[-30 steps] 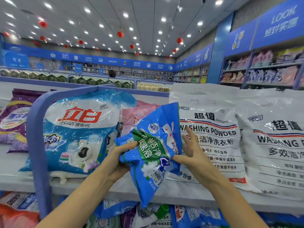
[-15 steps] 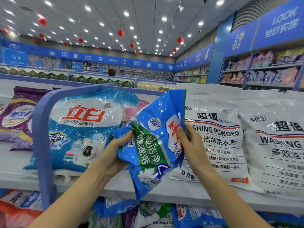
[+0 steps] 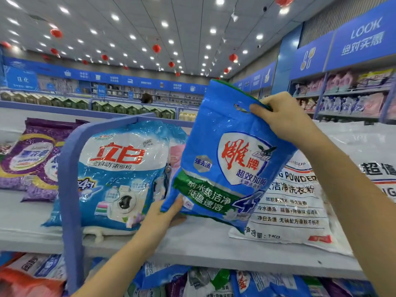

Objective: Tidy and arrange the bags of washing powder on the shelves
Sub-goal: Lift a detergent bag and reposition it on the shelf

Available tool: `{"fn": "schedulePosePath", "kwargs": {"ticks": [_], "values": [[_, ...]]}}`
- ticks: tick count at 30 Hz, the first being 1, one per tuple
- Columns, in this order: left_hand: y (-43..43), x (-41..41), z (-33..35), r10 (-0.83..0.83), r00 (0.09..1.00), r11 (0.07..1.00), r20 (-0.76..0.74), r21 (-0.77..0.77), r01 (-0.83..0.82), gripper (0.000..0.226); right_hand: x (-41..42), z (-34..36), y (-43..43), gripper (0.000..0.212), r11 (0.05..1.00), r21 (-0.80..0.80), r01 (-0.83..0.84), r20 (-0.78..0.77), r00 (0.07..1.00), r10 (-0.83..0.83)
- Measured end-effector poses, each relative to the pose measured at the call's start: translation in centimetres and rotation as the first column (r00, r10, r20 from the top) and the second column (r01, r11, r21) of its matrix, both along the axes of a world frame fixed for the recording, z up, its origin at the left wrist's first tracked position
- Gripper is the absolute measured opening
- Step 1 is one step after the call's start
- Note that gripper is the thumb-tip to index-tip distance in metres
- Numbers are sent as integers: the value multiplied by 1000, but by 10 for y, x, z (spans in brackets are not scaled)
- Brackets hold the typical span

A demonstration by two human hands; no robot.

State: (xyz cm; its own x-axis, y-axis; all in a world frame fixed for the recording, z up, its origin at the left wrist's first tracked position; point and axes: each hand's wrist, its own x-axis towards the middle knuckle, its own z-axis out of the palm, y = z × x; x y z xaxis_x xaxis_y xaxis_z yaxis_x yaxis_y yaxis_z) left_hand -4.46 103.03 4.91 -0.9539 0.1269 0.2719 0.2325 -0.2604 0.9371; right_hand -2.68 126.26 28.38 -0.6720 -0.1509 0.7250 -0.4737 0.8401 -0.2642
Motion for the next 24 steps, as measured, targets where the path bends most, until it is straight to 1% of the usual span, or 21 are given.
{"fn": "schedulePosePath", "kwargs": {"ticks": [2, 3, 5, 7, 9, 11, 12, 13, 14, 16, 18, 19, 20, 22, 23, 24], "values": [[-1, 1, -5, -40, 998, 999, 40, -24, 41, 33, -1, 1, -6, 44, 995, 82, 62, -67, 996, -57], [-1, 2, -7, -79, 993, 997, 82, 0, 79, 34, -1, 0, -8, 43, 992, 94, 81, -97, 993, -72], [4, 5, -9, -180, 969, 980, 168, 121, 161, 40, 0, -1, -10, 43, 995, 61, 80, -109, 991, -73], [11, 8, -9, -262, 934, 935, 245, 305, 182, 46, 2, 3, -11, 44, 999, 4, 49, -70, 996, -49], [23, 11, -7, -359, 884, 833, 300, 531, 158, 57, 3, 9, -12, 45, 998, -55, 22, -26, 999, -23], [38, 18, -5, -476, 835, 694, 276, 701, 164, 76, 1, 14, -15, 46, 995, -99, 10, -5, 1000, -10], [47, 22, -4, -536, 809, 636, 241, 746, 199, 89, 1, 15, -17, 46, 993, -117, 9, -4, 1000, -9], [56, 27, -1, -580, 788, 604, 207, 758, 245, 98, 0, 16, -19, 44, 991, -131, 12, -4, 1000, -13], [66, 32, 1, -601, 778, 601, 182, 744, 290, 104, -2, 17, -21, 41, 990, -140, 21, -3, 1000, -21], [85, 37, 7, -582, 796, 653, 167, 679, 335, 109, -4, 16, -22, 35, 989, -140, 44, 13, 999, -42], [95, 34, 6, -459, 863, 758, 211, 600, 257, 114, -5, 12, -22, 36, 995, -78, 59, 3, 998, -59], [95, 31, 2, -379, 899, 806, 220, 556, 204, 108, -5, 9, -21, 38, 996, 3, 85, -37, 996, -85], [93, 28, -3, -302, 930, 841, 208, 518, 157, 96, -7, 5, -20, 37, 984, 108, 145, -107, 985, -133], [84, 21, -11, -157, 972, 899, 172, 432, 69, 75, -9, -4, -15, 36, 898, 289, 331, -290, 925, -247], [79, 18, -12, -96, 983, 922, 158, 387, 27, 71, -10, -8, -12, 38, 854, 333, 399, -353, 893, -279], [74, 15, -12, -57, 988, 933, 141, 359, 3, 73, -11, -11, -11, 40, 827, 353, 438, -385, 873, -298]]}}
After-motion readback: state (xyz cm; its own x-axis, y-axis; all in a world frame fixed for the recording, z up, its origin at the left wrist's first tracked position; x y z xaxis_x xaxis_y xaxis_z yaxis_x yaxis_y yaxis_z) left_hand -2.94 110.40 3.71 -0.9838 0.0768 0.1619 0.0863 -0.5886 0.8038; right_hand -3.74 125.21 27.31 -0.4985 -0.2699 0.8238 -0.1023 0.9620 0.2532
